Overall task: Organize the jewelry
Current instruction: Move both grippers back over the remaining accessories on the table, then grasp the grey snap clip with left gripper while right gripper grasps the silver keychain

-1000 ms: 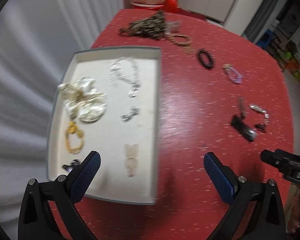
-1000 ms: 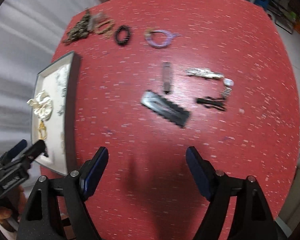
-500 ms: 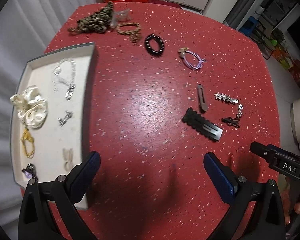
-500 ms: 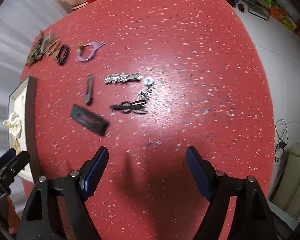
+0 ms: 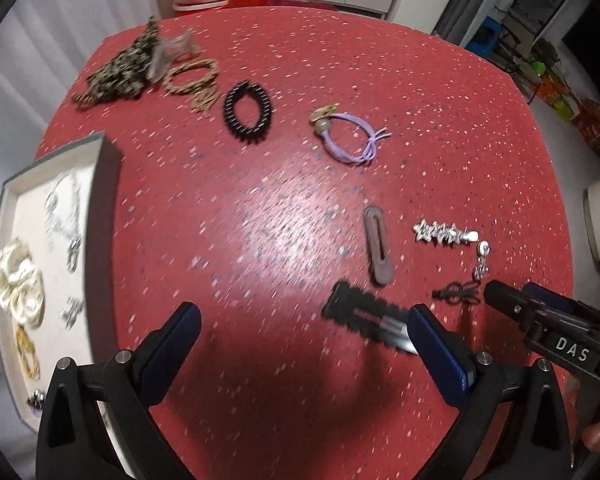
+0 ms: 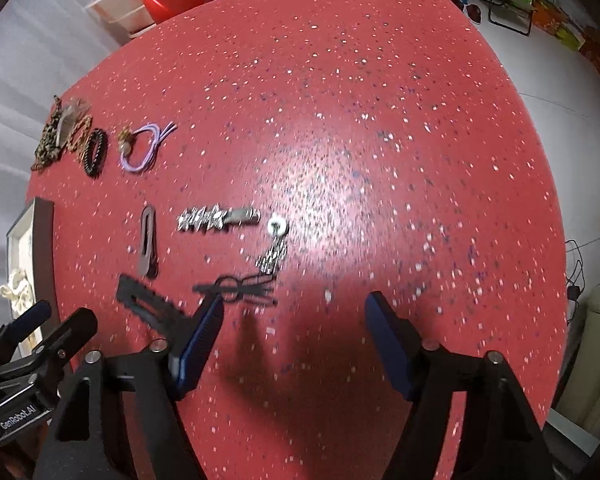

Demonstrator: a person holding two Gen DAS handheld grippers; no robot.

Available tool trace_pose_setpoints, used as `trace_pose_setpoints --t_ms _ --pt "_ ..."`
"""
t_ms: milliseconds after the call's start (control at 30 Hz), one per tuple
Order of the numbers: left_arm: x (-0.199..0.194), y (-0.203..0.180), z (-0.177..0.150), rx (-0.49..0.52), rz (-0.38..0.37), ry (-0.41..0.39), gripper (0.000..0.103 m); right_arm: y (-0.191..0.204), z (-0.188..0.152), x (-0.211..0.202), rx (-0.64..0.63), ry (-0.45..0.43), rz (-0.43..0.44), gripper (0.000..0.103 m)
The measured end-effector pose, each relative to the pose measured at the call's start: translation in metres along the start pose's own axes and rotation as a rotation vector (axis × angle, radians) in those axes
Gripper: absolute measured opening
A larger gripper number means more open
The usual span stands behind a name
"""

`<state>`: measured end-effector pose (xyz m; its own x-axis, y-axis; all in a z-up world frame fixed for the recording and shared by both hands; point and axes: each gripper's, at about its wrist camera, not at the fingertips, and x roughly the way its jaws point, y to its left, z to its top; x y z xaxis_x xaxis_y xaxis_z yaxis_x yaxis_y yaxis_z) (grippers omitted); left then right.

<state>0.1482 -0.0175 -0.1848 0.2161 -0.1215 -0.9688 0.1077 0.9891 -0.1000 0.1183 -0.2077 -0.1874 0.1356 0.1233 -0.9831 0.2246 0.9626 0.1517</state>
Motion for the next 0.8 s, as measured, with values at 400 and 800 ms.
trace_pose_setpoints --t_ms 400,800 --pt "0.037 -0.019 0.019 0.065 0.006 0.027 0.096 0.011 0.012 0.019 -0.105 -0.029 -0.044 0.064" --pt "0.051 -0.049 0.022 0.123 0.062 0.016 0.075 0.043 0.011 0.024 -0.207 -0.08 -0.118 0.025"
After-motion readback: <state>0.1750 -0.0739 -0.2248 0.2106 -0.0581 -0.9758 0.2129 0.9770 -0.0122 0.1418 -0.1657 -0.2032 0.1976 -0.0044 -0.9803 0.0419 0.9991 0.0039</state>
